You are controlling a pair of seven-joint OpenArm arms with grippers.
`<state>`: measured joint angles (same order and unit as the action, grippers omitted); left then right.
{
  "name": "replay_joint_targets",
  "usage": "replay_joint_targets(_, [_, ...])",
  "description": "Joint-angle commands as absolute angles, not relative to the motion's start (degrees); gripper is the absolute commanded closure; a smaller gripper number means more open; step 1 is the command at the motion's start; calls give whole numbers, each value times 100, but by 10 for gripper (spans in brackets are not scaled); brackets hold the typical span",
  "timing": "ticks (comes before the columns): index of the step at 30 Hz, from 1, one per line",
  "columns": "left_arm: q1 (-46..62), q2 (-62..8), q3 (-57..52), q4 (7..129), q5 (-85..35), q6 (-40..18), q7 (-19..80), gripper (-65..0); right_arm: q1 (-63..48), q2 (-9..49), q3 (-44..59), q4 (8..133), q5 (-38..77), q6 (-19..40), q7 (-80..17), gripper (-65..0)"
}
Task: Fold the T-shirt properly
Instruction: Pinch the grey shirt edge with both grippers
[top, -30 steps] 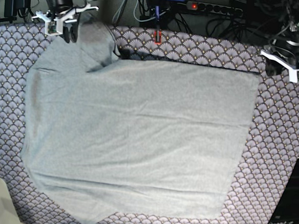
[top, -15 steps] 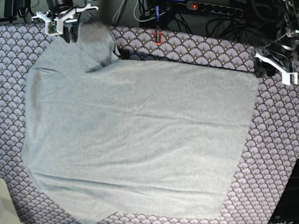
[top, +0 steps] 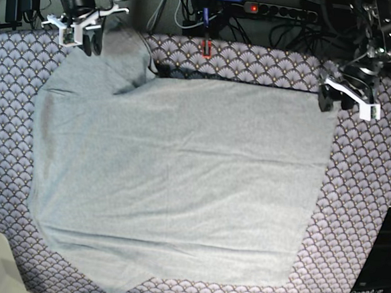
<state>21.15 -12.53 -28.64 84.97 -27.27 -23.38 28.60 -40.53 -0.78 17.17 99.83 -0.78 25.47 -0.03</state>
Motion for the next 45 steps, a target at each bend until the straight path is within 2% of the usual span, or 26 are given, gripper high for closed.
replay_joint_targets(1, [2088, -1305, -2800, 8541, -2756, -2369, 2888, -375, -4101, -40, 1789, 10070, 4, 2545, 127, -129])
replay_joint_targets(6, [2105, -1305, -2738, 8549, -2756, -2360, 2888, -373, -4101, -40, 1851, 10070, 4, 2545, 119, -129])
replay_joint_targets(8, [2105, -1305, -2738, 8549, -2756, -2360, 2914, -340, -4101, -40, 1903, 10088, 4, 2545, 119, -129])
replay_joint_targets(10, [2114, -1305, -2756, 8549, -2756, -2360, 2923, -263, -4101, -48, 1965, 10088, 4, 2545, 119, -129])
replay_joint_targets(15, [2141, -1314, -2756, 8549, -2756, -2360, 2932, -17, -4101, -57, 2018, 10088, 4, 2545, 127, -129])
replay_joint_targets(16, [2141, -1314, -2756, 8549, -2756, -2360, 2941, 0, -4101, -57, 2026, 10088, 4, 2545, 145, -128])
replay_joint_targets(24, [2149, -1349, -2800, 8549, -2756, -2360, 2941, 0, -4101, -251, 2220, 10105, 31, 2545, 110, -138])
replay_joint_targets(30, [2158, -1358, -2800, 8549, -2756, -2360, 2941, 0, -4101, -505, 2273, 10105, 136, 2554, 119, -263])
replay_joint_targets(33, [2158, -1358, -2800, 8549, -2756, -2360, 2941, 0, -4119, -488, 2281, 10097, 514, 2554, 101, -298])
replay_joint_targets(45, [2167, -1508, -2791, 8558, -2756, -2360, 2941, 0, -3873, -497, 2475, 9455, 716, 2554, 92, -311])
